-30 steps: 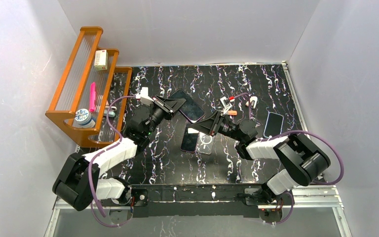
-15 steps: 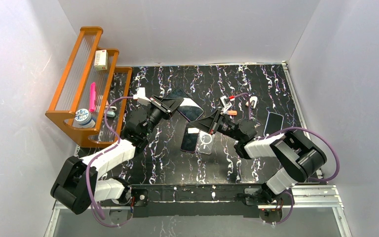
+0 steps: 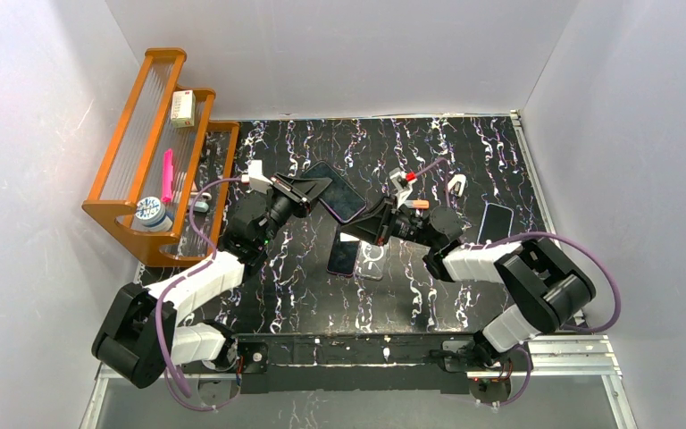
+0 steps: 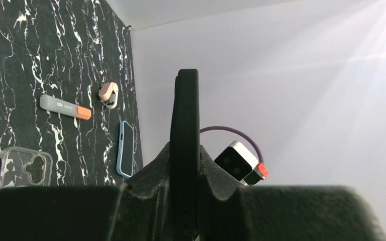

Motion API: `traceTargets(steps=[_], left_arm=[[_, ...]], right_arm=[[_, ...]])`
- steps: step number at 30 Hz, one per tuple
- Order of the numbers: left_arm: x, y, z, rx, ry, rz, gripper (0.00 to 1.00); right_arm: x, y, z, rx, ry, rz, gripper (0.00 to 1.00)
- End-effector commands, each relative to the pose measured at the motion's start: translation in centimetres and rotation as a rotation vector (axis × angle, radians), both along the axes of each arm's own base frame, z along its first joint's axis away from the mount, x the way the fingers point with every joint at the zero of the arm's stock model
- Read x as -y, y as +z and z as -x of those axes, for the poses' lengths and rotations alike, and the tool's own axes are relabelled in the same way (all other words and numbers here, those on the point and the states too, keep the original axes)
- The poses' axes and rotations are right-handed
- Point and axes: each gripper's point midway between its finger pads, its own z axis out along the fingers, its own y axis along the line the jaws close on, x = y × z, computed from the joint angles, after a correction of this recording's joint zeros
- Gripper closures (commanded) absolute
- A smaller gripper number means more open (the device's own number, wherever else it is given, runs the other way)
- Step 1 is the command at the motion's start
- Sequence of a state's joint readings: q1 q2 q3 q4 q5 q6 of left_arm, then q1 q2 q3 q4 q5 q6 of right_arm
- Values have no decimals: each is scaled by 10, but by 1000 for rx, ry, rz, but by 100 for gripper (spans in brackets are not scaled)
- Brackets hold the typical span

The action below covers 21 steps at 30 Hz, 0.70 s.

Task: Take the phone out of the phone case
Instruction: Remove the phone case from the phone.

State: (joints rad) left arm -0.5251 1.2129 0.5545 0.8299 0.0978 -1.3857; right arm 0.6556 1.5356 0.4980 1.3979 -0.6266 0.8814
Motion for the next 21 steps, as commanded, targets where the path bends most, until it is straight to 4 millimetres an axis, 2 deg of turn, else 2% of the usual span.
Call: traceTargets(steps=[1,8,11,14,17,21], left_arm=[[14,31,11,36,-77,44,100],[17,34,11,64,-110,13,100],[8,37,6,87,-116,-5,100],[0,41,2,134,-136,-56,100],[1,49,2,201,-192,-130,100],[1,47,5,265,-274,-239,100]], right_arm=[[-7,8,0,311,19,98,99],[-4,8,-13,353,-49,173,99],[2,-1,-13,330,-72,190,99],[8,-10,-10,303,-71,217,82],[14,-15,-9,297,-70,246,74],[17,-18,-3,298,-34,268,63]])
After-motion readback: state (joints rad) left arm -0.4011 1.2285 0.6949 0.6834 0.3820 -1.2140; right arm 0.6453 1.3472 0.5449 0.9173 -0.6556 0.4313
